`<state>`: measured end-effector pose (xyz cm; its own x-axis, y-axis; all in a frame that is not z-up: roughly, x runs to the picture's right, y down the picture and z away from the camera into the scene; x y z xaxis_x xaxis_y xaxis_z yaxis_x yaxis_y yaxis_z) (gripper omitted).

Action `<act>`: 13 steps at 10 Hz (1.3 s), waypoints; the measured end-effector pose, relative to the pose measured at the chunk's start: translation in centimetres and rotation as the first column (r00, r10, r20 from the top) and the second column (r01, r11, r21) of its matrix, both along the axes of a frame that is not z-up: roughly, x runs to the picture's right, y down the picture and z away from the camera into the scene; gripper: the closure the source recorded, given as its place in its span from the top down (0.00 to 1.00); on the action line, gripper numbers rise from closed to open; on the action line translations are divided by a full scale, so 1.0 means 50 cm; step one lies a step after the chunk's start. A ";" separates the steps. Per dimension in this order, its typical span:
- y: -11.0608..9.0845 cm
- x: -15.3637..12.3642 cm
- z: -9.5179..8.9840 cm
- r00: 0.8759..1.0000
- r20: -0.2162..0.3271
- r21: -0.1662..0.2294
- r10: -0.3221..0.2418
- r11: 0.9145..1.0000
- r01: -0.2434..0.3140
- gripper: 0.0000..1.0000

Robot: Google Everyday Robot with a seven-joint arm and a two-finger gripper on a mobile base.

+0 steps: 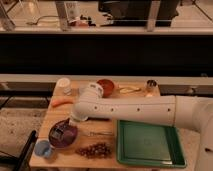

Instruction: Wipe purple bowl with brush

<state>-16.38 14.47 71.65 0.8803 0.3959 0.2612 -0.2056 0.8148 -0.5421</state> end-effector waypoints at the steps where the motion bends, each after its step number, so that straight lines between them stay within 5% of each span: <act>1: 0.005 -0.004 0.004 1.000 0.007 -0.003 -0.005 1.000 0.005 0.00; 13: 0.041 0.016 0.011 1.000 -0.007 -0.083 -0.028 0.996 0.027 0.00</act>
<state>-15.59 16.51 72.20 0.8930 0.3918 0.2215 -0.1885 0.7724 -0.6066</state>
